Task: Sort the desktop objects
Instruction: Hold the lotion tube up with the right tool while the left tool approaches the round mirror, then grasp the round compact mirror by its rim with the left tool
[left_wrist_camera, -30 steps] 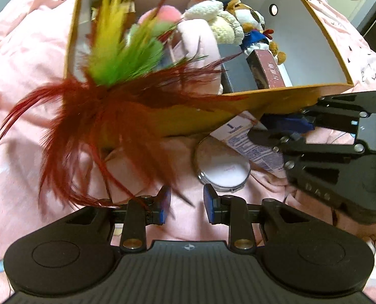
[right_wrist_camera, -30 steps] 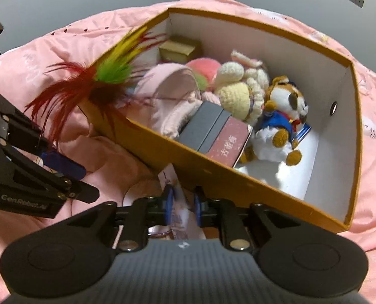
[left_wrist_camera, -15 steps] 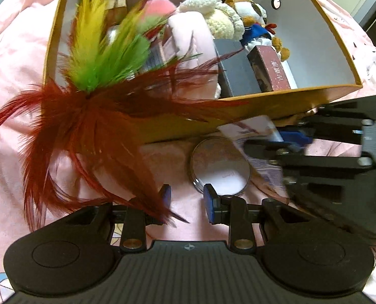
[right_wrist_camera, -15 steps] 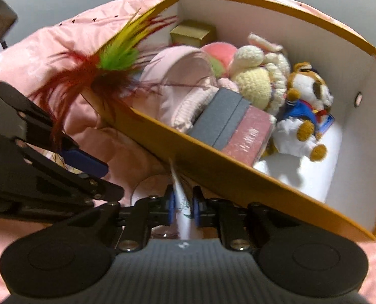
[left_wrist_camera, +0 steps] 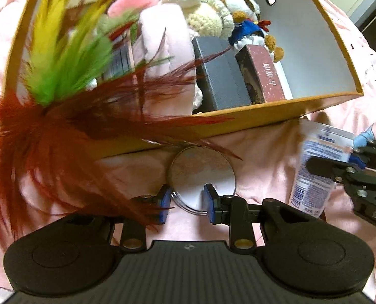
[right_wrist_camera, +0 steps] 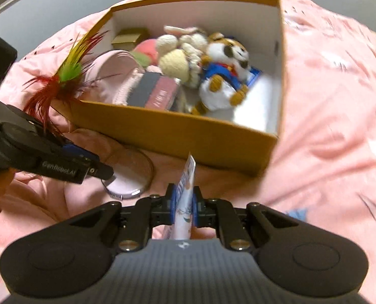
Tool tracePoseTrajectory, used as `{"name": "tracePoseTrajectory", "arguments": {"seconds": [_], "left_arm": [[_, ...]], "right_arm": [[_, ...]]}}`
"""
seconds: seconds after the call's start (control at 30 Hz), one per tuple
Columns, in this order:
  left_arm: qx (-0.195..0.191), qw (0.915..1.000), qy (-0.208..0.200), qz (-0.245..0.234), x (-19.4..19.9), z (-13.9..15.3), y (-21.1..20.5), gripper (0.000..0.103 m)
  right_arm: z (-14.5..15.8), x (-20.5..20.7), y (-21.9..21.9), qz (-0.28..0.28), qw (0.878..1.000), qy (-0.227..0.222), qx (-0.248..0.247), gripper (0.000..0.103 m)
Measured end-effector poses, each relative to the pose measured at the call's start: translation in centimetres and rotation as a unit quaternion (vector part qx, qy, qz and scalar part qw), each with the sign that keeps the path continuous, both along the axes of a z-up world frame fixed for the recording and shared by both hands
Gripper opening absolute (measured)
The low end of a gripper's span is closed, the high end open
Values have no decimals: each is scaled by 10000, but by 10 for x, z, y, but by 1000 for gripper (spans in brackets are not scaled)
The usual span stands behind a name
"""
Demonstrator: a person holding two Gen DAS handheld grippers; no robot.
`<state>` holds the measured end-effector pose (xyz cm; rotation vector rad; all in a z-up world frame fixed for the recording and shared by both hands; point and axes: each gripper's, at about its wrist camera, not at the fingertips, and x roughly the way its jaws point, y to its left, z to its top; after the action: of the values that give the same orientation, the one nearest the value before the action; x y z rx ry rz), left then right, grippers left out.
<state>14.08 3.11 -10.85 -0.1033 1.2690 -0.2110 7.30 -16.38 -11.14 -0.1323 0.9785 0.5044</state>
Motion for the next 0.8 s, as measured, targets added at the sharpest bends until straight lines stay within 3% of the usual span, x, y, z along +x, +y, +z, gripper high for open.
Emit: {"name": "tracePoseTrajectory", "arguments": {"seconds": [0.27,0.4,0.5,0.53,0.7,0.8], "left_arm": [[-159,9997,139,123,13,-16,-2,53],[-529,9978,294,276,21,-31,5,68],[-734,9959,370,372,24,-38,8,69],[-732,9960,344,371,24,-37,8,68],[-617,9973,-24,403,13,-23,9,38],[-680,9967,-263,350,3,-12,9,27]], "right_arm": [[-8,7,-20,-333,9984,277,354,14],[-9,9,-16,-271,9988,250,334,14],[-9,10,-16,-267,9988,245,331,14],[-9,10,-16,-270,9988,245,331,14],[-4,8,-14,-251,9989,178,355,13],[5,4,-14,-269,9986,38,464,13]]}}
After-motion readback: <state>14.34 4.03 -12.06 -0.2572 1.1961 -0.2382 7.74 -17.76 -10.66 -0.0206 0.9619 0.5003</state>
